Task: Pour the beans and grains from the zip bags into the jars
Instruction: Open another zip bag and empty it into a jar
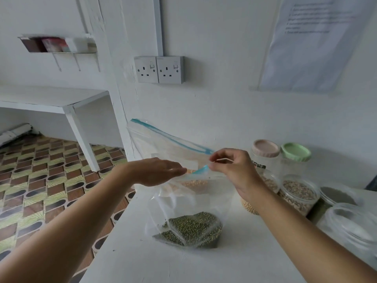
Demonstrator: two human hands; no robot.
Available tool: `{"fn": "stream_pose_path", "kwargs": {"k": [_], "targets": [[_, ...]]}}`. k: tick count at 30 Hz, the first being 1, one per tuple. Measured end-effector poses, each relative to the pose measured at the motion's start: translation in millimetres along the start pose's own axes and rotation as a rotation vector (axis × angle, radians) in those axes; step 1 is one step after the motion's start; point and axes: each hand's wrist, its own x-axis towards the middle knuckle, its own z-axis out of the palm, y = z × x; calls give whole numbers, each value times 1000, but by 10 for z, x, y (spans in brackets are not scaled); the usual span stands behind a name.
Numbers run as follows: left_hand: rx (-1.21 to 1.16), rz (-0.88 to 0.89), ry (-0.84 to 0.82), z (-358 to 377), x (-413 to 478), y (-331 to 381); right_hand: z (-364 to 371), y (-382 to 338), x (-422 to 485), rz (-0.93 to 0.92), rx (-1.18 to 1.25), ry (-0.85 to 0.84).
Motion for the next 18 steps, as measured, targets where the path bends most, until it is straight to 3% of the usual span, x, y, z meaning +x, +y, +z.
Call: {"fn": "stream_pose_path", "kwargs": {"k": [5,9,12,15,18], "targets": [[-63,117,107,-113,-81,20,-51,-249,-131,-221,140,45],[-140,246,403,-233,-176,-18,-152,-344,-114,-260,271,84],[-143,318,574,-377,-223,-70,-208,-382,-89,-299,160,91],[-100,374,605,-505,-302,-18,-227,-438,-93,-343,9,-5],[-125,436,613,-568,-384,65,-176,-481,-107,-500,-191,-24]]}}
